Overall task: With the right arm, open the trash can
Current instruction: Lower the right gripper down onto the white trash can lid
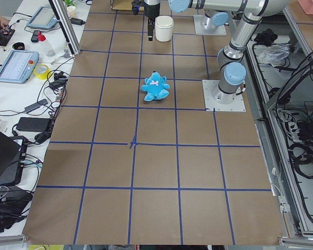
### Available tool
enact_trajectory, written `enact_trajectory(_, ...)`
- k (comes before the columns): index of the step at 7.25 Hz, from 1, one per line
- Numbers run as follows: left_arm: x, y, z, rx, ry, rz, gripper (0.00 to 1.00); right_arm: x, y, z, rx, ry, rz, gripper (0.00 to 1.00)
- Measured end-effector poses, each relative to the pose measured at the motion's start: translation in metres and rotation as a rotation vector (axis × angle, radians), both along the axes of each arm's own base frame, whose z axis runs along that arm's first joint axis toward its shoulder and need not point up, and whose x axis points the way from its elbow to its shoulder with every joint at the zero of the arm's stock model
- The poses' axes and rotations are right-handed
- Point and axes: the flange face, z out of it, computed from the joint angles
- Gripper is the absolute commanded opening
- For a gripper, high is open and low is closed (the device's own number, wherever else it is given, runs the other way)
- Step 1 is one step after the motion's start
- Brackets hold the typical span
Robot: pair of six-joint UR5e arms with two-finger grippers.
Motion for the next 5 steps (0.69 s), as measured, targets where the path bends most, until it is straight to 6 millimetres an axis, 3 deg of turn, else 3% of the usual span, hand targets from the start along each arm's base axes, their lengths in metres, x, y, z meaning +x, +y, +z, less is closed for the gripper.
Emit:
enact_trajectory(1, 0.0, 0.0, 0.0, 0.0, 0.0, 0.0, 1.0, -0.001, 0.004, -0.007, 0.039, 0.0, -0.002, 0.01)
enact_trajectory(5, 0.0, 0.0, 0.0, 0.0, 0.0, 0.0, 1.0, -0.001, 0.032, -0.094, 0.222, 0.025, -0.015, 0.0)
